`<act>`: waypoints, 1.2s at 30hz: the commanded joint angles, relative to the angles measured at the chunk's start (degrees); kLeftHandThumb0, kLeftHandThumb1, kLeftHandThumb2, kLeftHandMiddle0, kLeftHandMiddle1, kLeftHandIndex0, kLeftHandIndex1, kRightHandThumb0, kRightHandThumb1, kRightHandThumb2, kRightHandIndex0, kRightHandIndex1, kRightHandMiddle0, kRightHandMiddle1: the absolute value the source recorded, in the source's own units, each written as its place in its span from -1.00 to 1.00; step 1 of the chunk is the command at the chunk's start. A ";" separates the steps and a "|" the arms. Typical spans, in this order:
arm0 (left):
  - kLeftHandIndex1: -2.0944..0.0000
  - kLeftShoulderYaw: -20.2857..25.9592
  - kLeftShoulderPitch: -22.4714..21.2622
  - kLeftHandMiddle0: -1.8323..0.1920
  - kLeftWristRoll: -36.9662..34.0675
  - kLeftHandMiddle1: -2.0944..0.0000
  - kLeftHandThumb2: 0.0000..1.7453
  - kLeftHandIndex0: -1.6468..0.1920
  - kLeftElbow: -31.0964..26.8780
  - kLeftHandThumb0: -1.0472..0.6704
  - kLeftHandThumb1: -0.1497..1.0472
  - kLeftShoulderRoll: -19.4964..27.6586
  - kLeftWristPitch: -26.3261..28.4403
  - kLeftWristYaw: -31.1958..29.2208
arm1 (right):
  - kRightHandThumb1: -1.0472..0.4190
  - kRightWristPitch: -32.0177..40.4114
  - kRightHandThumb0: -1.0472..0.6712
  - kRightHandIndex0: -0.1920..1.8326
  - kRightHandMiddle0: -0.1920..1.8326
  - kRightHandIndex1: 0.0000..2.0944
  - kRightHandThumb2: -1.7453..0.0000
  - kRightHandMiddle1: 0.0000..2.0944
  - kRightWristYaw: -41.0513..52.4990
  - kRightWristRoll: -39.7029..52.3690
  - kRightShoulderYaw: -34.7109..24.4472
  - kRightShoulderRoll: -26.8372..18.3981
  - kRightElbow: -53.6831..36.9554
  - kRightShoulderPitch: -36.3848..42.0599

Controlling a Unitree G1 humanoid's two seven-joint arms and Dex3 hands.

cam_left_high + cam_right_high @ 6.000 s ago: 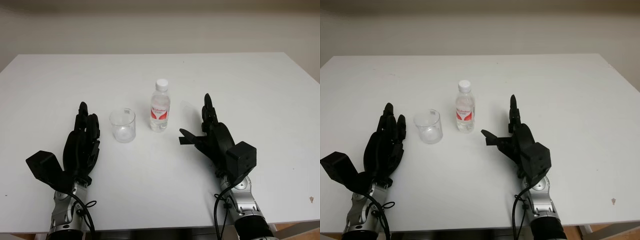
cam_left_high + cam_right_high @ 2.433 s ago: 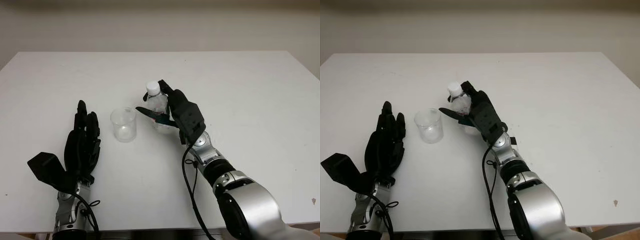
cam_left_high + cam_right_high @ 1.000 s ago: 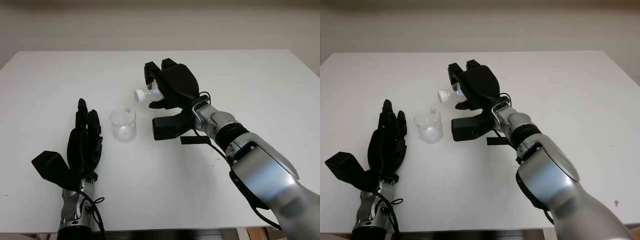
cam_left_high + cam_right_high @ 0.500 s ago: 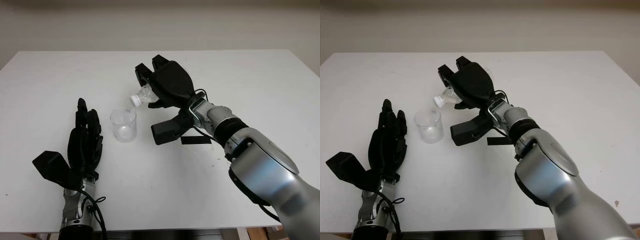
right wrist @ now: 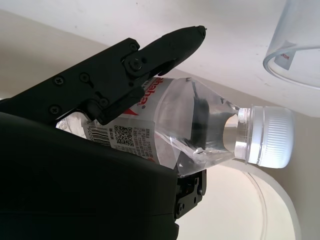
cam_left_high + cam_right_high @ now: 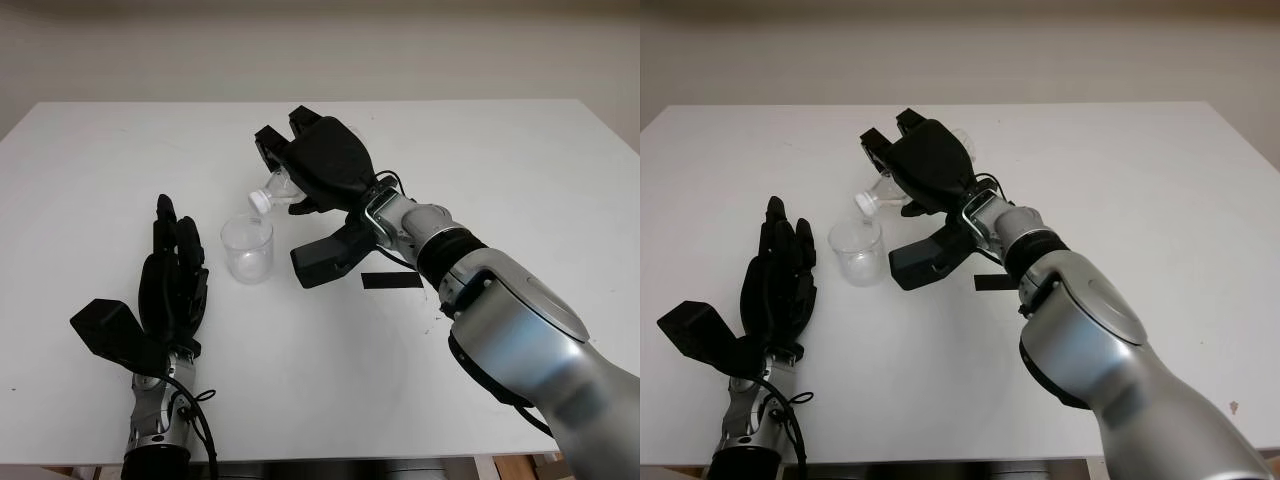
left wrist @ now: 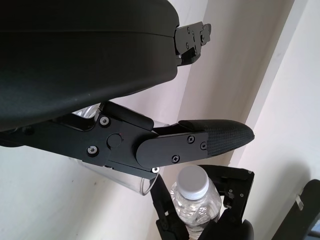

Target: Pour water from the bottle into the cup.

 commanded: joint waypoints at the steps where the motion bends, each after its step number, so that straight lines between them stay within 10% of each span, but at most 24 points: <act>1: 0.98 -0.43 3.14 1.00 0.09 0.97 -0.42 1.00 3.75 -0.65 1.00 -1.85 0.43 0.10 | -0.99 0.61 -0.35 0.32 -0.39 1.00 0.90 0.98 -1.28 -0.36 0.20 0.58 -0.43 -2.66; 13: 0.98 -0.14 3.40 1.00 0.18 0.96 -0.40 1.00 3.97 -0.64 1.00 -1.88 -0.21 0.00 | -0.98 2.81 -0.38 0.29 -0.42 1.00 0.93 0.67 -2.52 -3.65 3.76 0.89 -0.10 -3.05; 30: 0.97 0.17 3.89 1.00 -0.33 0.95 -0.43 1.00 3.53 -0.65 1.00 -1.10 0.79 -1.06 | -1.00 3.37 -0.36 0.36 -0.21 1.00 0.84 1.00 -3.61 -1.26 1.26 -0.31 -0.15 -1.94; 36: 0.97 0.44 3.74 0.99 -0.49 0.95 -0.43 0.99 3.44 -0.65 1.00 -1.08 1.27 -0.98 | -1.00 -0.10 -0.30 0.44 -0.04 1.00 0.81 1.00 0.32 8.88 -7.69 0.02 -0.47 -0.39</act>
